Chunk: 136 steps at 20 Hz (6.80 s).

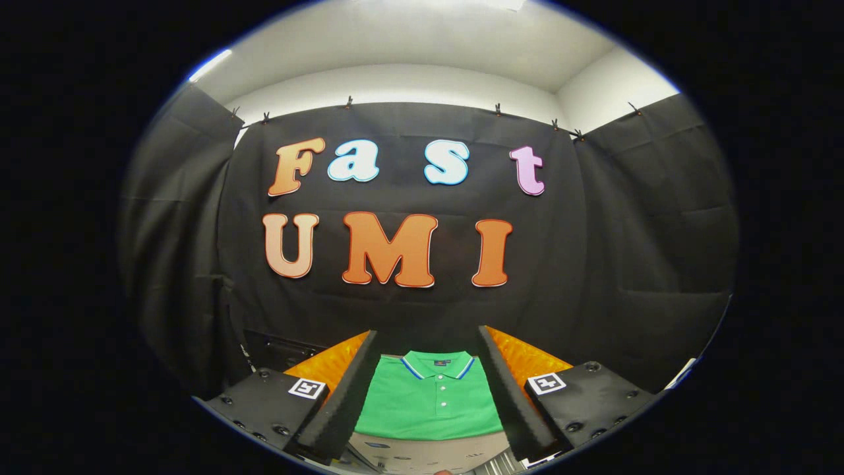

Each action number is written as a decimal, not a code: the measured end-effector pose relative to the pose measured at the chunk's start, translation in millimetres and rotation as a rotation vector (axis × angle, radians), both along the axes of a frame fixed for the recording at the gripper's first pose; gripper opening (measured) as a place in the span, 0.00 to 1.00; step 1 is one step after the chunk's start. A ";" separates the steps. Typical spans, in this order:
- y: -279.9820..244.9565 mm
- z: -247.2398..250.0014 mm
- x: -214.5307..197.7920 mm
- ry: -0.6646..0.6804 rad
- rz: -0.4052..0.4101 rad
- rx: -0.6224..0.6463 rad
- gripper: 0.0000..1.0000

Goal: Put the clothes into the washing machine and then close the washing machine lid.

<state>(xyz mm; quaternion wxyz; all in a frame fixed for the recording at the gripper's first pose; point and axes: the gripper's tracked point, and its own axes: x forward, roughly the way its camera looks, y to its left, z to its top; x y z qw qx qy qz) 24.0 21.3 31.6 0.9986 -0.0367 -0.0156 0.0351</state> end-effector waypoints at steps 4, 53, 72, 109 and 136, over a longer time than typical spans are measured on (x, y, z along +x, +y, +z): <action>11.4 -1.7 1.4 0.005 0.012 0.007 0.97; -42.7 -254.1 218.6 0.912 -0.081 0.051 0.97; -35.5 -250.5 221.1 1.021 -0.032 -0.002 0.17; 10.6 -67.5 184.0 0.376 0.099 0.246 0.16; 270.0 -47.5 151.5 0.321 0.352 0.246 0.16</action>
